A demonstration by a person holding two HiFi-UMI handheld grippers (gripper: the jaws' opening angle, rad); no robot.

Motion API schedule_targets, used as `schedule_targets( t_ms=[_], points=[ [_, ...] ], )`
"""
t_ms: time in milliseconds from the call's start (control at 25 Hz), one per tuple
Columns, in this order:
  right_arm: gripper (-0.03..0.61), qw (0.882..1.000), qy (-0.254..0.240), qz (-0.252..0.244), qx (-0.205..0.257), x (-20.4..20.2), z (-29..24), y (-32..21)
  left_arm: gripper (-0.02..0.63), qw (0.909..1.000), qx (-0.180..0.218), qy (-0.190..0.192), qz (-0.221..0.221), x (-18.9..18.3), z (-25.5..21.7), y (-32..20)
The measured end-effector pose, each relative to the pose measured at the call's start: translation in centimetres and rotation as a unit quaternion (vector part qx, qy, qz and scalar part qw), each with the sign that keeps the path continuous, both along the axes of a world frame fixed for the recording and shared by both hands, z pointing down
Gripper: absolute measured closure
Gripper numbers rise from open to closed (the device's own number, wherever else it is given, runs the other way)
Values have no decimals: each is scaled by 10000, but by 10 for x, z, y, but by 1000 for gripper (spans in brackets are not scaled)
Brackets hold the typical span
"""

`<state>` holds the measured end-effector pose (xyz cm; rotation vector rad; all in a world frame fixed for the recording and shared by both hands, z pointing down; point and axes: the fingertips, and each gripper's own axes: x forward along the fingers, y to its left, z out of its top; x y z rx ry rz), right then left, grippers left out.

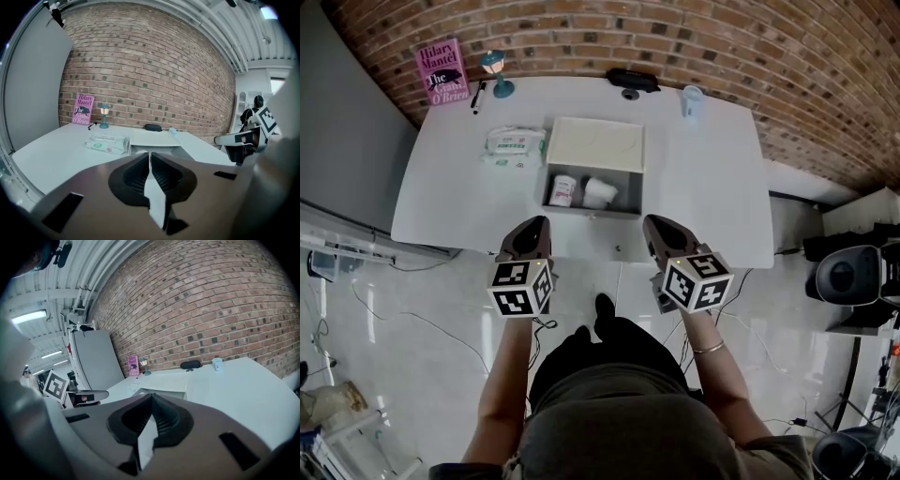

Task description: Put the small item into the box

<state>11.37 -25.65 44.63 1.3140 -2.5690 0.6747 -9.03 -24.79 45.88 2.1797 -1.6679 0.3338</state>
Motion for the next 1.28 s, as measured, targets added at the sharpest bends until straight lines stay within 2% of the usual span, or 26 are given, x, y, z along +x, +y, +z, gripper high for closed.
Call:
schedule_targets(
  t_ms=[200,1280],
  points=[
    [575,9999,87,102,44,7,-1,2,581,9999,39,-91,67,4,-3,2],
    [577,9999,123,62,-79,10,12,11,580,10000,48,-26,15,9,-3,9]
  ],
)
